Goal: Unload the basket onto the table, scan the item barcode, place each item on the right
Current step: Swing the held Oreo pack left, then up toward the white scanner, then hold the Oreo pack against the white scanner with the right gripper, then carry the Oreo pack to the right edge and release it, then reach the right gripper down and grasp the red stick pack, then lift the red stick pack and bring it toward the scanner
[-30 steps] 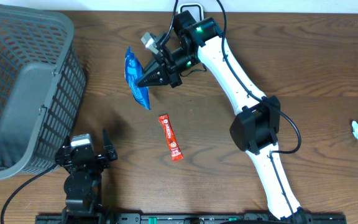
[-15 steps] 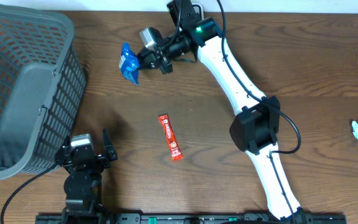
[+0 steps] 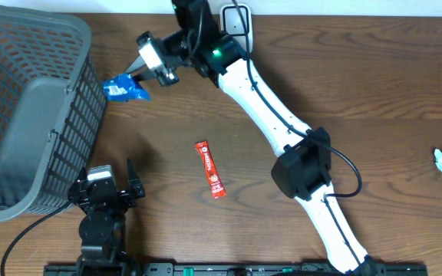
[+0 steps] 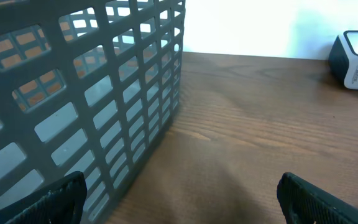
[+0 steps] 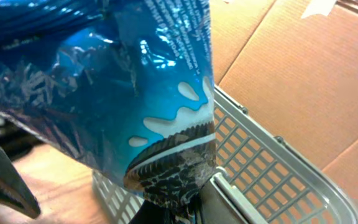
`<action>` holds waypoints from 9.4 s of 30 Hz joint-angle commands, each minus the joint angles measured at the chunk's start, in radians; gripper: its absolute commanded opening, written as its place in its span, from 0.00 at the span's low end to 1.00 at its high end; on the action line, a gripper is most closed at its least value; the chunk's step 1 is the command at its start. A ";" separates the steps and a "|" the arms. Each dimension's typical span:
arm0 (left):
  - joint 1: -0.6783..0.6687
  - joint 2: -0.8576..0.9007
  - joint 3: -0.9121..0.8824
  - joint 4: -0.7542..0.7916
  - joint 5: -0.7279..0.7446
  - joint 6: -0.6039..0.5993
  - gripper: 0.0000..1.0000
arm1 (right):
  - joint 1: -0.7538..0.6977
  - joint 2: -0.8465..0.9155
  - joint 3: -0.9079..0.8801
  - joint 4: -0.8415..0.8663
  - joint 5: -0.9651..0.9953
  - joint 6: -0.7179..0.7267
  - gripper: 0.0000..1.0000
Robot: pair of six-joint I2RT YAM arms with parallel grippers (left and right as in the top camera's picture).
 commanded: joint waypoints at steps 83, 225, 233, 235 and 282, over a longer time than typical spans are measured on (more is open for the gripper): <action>0.004 0.000 -0.026 -0.006 -0.006 0.016 0.98 | -0.237 0.173 0.019 -0.170 1.477 2.272 0.01; 0.004 0.000 -0.026 -0.006 -0.005 0.016 0.98 | 0.281 -0.322 -0.760 -0.902 1.626 1.180 0.77; 0.004 0.000 -0.026 -0.006 -0.006 0.016 0.98 | 0.284 -0.322 -0.868 -0.775 1.722 1.181 0.72; 0.004 0.000 -0.026 -0.006 -0.005 0.016 0.98 | 0.282 -0.322 -0.893 -0.762 1.713 1.185 0.66; 0.004 0.000 -0.026 -0.006 -0.006 0.016 0.98 | -0.149 -0.420 -0.885 -1.035 -0.029 0.442 0.01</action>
